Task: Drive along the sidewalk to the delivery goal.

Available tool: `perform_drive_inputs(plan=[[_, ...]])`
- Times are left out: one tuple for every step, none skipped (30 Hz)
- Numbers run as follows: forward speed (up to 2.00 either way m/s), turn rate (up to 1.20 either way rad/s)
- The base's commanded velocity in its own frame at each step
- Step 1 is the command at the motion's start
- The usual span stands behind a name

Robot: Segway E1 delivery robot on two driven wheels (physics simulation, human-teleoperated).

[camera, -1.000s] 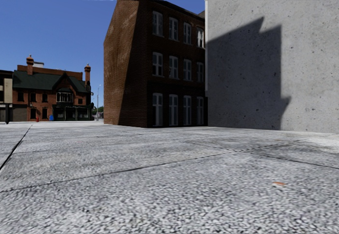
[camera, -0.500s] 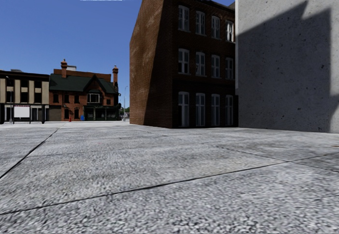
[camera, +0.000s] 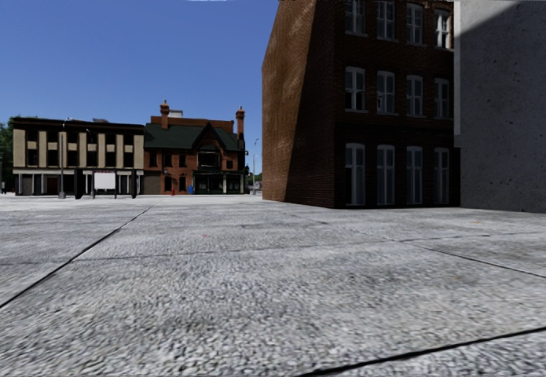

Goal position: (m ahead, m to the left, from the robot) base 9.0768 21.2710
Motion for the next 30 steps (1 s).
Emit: perform_drive_inputs(plan=[[1.79,0.51],[1.79,0.51],[1.8,0.51],[1.81,0.51],[1.82,0.51],[1.82,0.51],[1.83,0.51],[1.85,0.51],[1.87,0.51],[1.87,0.51],[1.91,0.51],[1.92,0.51],[1.93,0.51],[1.93,0.51],[1.94,0.51],[2.0,0.51],[2.0,0.51],[2.0,0.51],[2.0,0.51],[2.0,0.51],[2.0,0.51],[2.0,0.51],[2.0,0.51],[2.0,0.51],[2.0,0.51],[2.0,0.51],[2.0,0.51],[2.0,0.51],[2.0,0.56],[2.0,0.61]])
